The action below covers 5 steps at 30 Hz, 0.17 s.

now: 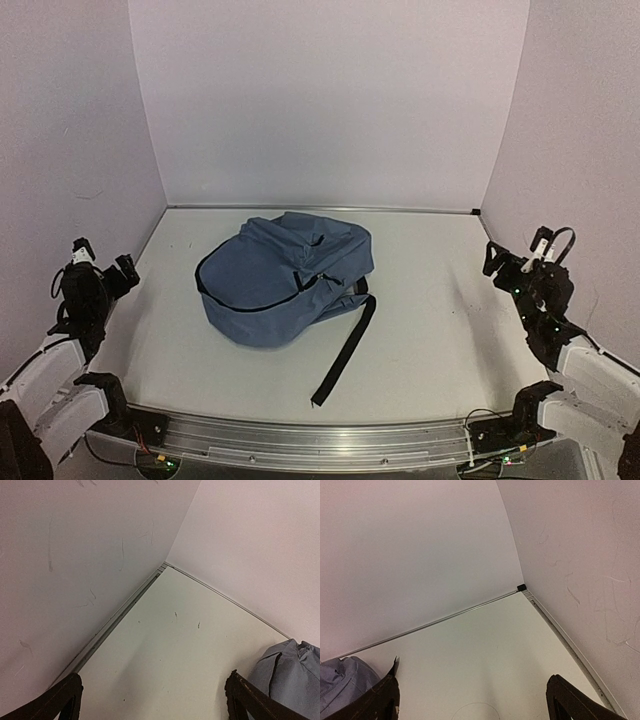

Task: Pack the student bag
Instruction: Reset both arms

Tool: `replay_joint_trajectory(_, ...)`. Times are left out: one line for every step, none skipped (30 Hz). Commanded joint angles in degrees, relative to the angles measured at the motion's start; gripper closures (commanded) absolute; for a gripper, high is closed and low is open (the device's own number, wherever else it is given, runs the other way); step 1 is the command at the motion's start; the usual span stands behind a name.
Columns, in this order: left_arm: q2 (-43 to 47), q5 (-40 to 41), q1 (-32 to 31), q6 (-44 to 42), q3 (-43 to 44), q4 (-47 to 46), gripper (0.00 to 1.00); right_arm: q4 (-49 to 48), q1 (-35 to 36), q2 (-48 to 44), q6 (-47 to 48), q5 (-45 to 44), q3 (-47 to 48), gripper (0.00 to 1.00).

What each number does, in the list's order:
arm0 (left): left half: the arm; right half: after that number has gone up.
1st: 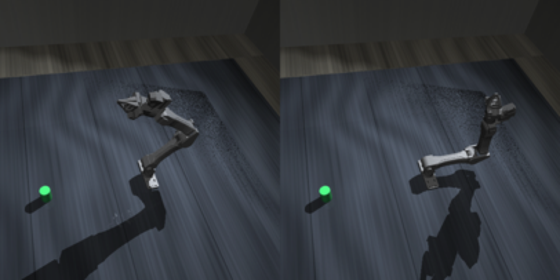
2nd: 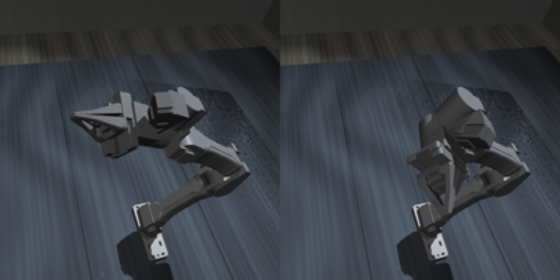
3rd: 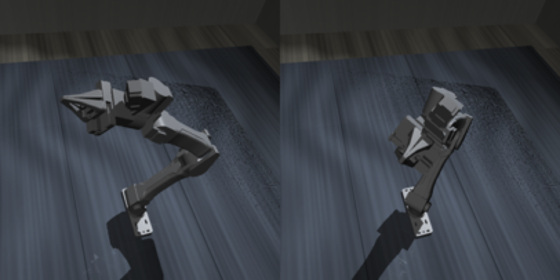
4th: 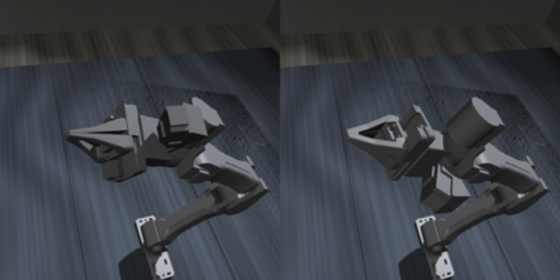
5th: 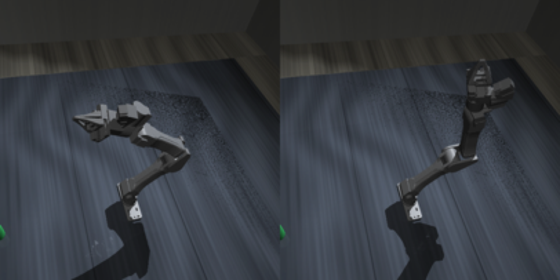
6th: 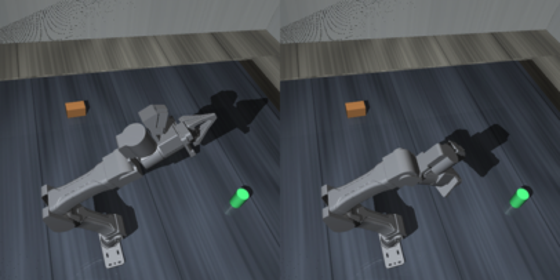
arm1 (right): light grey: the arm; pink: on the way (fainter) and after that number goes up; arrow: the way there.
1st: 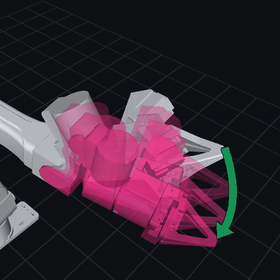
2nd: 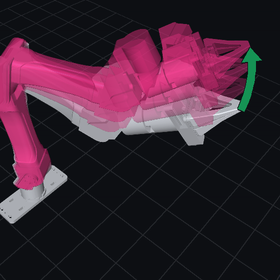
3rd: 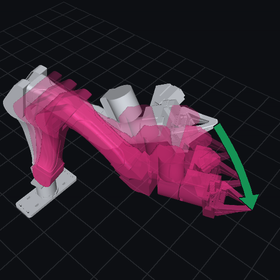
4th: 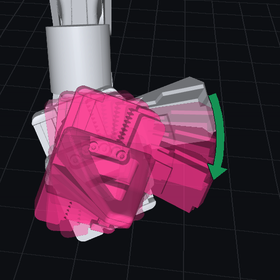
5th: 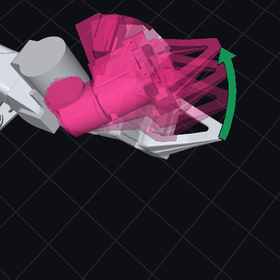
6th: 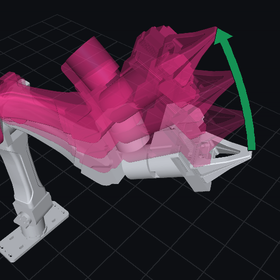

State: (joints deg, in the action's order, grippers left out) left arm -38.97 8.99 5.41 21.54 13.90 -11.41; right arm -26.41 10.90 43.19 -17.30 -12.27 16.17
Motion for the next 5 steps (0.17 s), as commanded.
replay_joint_trajectory(2.41, 2.42, 0.01, -0.44, -0.23, -1.5, 0.0, -6.31, -0.09, -1.39, 1.71, -1.68, -0.49, 0.02)
replay_joint_trajectory(2.5, 2.51, 0.02, -0.63, -0.2, -1.43, 0.0, -6.49, -0.09, -1.26, 1.84, -1.67, -0.53, 0.02)
replay_joint_trajectory(2.43, 2.52, 0.04, -0.8, -0.23, -1.6, 0.0, -6.58, -0.12, -1.0, 2.0, -1.58, -0.42, 0.02)
replay_joint_trajectory(2.24, 2.59, 0.0, -0.86, -0.27, -1.82, 0.0, -6.69, -0.09, -0.78, 2.14, -1.45, -0.36, 0.02)
replay_joint_trajectory(2.0, 2.71, 0.01, -0.85, -0.33, -1.99, 0.0, -6.79, -0.09, -0.61, 2.25, -1.35, -0.3, 0.02)
